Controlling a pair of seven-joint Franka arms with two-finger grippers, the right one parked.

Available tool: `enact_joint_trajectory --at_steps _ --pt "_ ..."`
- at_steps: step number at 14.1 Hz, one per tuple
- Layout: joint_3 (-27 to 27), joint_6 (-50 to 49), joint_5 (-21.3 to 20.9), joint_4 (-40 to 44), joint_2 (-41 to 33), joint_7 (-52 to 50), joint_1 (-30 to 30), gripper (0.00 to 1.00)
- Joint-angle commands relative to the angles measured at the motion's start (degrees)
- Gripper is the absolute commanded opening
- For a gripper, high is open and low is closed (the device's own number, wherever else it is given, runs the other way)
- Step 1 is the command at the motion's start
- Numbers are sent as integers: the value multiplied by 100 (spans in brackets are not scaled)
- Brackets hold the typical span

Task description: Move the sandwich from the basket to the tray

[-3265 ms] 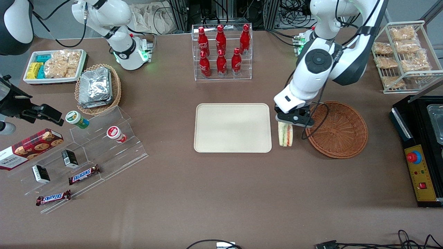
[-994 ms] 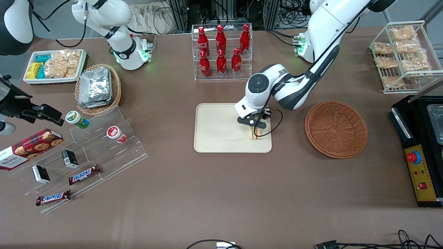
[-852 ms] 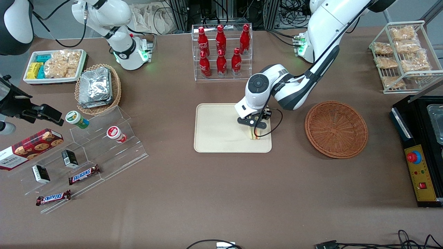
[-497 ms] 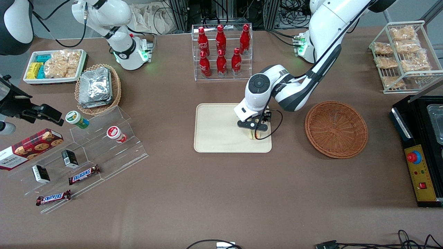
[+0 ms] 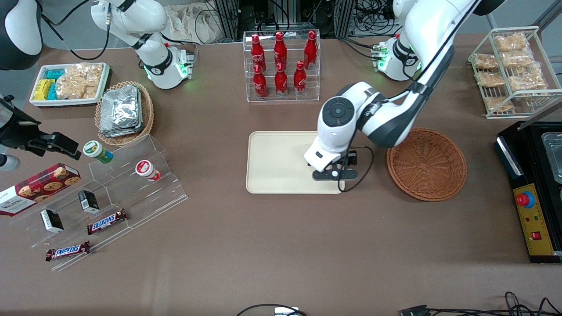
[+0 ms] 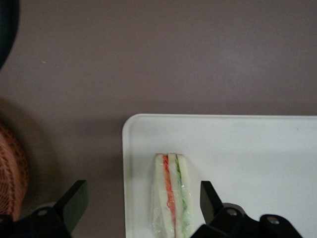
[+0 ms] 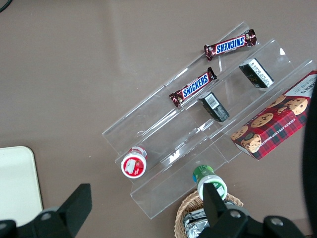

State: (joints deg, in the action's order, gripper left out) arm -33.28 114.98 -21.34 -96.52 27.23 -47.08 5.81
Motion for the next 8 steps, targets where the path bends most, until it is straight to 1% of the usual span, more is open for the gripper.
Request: enact_joint_trajectory --at_steps 1,3,5,8 --pt "329 -650 -46 361 -191 -30 43 100" --pt "689 -731 -37 353 -393 -3 43 100" --pt "919 -714 -28 362 -525 -3 34 100" --pt "955 -713 15 370 -666 145 -360 100"
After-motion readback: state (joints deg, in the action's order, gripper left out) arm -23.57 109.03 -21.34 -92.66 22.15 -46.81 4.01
